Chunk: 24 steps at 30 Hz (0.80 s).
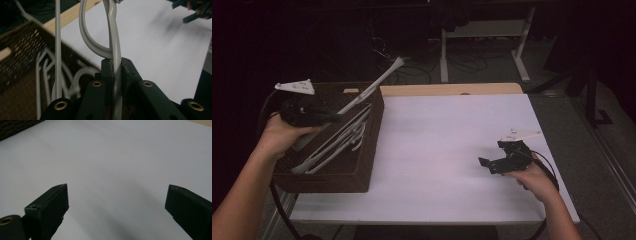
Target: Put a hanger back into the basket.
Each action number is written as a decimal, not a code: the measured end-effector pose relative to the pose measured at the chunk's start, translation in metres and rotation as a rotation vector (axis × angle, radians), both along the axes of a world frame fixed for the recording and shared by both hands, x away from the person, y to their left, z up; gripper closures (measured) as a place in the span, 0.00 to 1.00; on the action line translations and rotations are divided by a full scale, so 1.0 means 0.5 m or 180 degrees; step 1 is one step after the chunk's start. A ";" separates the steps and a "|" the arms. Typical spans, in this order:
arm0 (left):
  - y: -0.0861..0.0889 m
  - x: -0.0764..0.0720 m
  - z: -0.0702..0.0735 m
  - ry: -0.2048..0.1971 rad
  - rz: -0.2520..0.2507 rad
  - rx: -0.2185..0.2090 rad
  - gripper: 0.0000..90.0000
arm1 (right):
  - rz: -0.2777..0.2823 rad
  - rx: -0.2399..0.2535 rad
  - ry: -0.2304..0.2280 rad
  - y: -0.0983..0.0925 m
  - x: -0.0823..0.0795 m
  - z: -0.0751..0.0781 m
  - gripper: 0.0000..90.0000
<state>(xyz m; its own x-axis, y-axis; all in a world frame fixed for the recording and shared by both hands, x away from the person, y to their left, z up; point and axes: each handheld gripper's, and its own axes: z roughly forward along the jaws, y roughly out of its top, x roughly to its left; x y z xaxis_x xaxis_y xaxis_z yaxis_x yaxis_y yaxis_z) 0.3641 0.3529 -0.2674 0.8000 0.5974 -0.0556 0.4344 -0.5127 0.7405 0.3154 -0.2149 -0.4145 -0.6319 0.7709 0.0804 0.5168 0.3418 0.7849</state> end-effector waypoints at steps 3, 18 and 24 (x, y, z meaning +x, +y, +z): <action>0.039 -0.004 -0.026 0.0036 0.0114 0.0050 0.91 | -0.0011 -0.0009 0.0007 0.000 0.000 -0.001 0.05; 0.125 -0.018 -0.107 0.0264 0.0333 0.0017 0.91 | -0.0058 0.0000 0.0010 -0.005 0.004 -0.001 0.05; 0.124 -0.020 -0.131 0.0446 0.0399 0.0152 0.91 | -0.0057 0.0015 -0.0002 -0.006 0.003 0.000 0.05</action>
